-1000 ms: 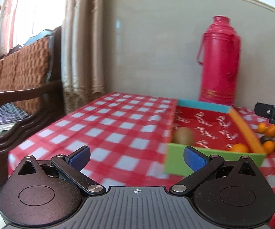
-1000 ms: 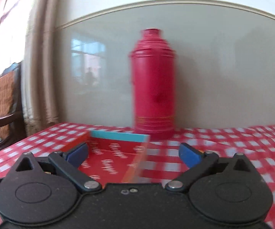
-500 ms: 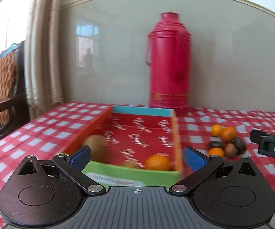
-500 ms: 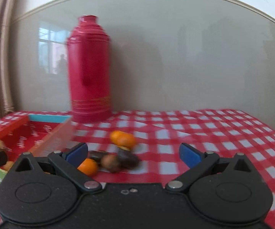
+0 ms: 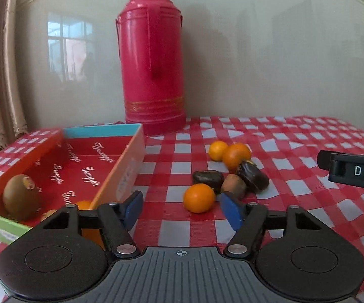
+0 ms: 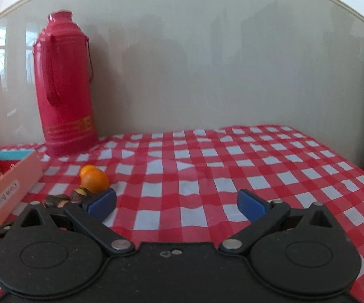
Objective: Organize fruits
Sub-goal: 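Reach the left gripper to an orange and grasp it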
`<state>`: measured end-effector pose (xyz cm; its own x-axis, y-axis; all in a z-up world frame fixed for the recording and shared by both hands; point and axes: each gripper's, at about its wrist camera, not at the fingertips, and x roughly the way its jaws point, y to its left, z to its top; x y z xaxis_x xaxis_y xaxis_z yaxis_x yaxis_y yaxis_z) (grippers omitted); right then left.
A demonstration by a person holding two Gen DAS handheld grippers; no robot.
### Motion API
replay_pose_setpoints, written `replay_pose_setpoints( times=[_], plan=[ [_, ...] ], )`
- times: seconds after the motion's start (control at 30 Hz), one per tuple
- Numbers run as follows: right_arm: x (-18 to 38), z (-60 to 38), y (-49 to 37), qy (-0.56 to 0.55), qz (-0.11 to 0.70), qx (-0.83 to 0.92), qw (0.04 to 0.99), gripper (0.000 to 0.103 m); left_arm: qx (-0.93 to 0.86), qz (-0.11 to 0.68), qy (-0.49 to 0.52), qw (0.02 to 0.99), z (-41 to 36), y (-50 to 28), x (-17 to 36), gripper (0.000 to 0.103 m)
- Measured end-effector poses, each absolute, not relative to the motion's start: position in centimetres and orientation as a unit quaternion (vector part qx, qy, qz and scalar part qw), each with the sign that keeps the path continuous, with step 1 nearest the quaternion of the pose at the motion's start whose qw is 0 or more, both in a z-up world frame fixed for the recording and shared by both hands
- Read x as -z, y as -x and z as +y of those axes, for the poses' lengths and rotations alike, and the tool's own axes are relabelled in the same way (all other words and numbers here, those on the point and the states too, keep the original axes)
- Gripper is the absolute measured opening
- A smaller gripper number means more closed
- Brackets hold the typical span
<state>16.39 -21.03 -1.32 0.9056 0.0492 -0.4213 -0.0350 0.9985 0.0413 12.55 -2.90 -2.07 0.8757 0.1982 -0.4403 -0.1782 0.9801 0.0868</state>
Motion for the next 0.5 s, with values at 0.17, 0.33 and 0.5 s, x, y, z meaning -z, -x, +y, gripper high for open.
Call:
replay_pose_setpoints(
  times=[0.17, 0.33, 0.5],
  plan=[
    [2.0, -21.0, -17.9, -0.022, 0.24, -0.028, 0.97, 0.097, -0.098, 0.243, -0.011, 0.965, -2.8, -14.5, 2.8, 0.065],
    [2.3, -20.6, -18.6, -0.023, 0.251, -0.034, 0.967, 0.097, -0.079, 0.279, -0.009, 0.957, -2.6, -16.3, 3.3, 0.034],
    [2.3, -20.5, -18.8, -0.032, 0.255, -0.036, 0.966, 0.097, -0.077, 0.274, -0.006, 0.959, -2.2, -15.9, 2.9, 0.034]
  ],
)
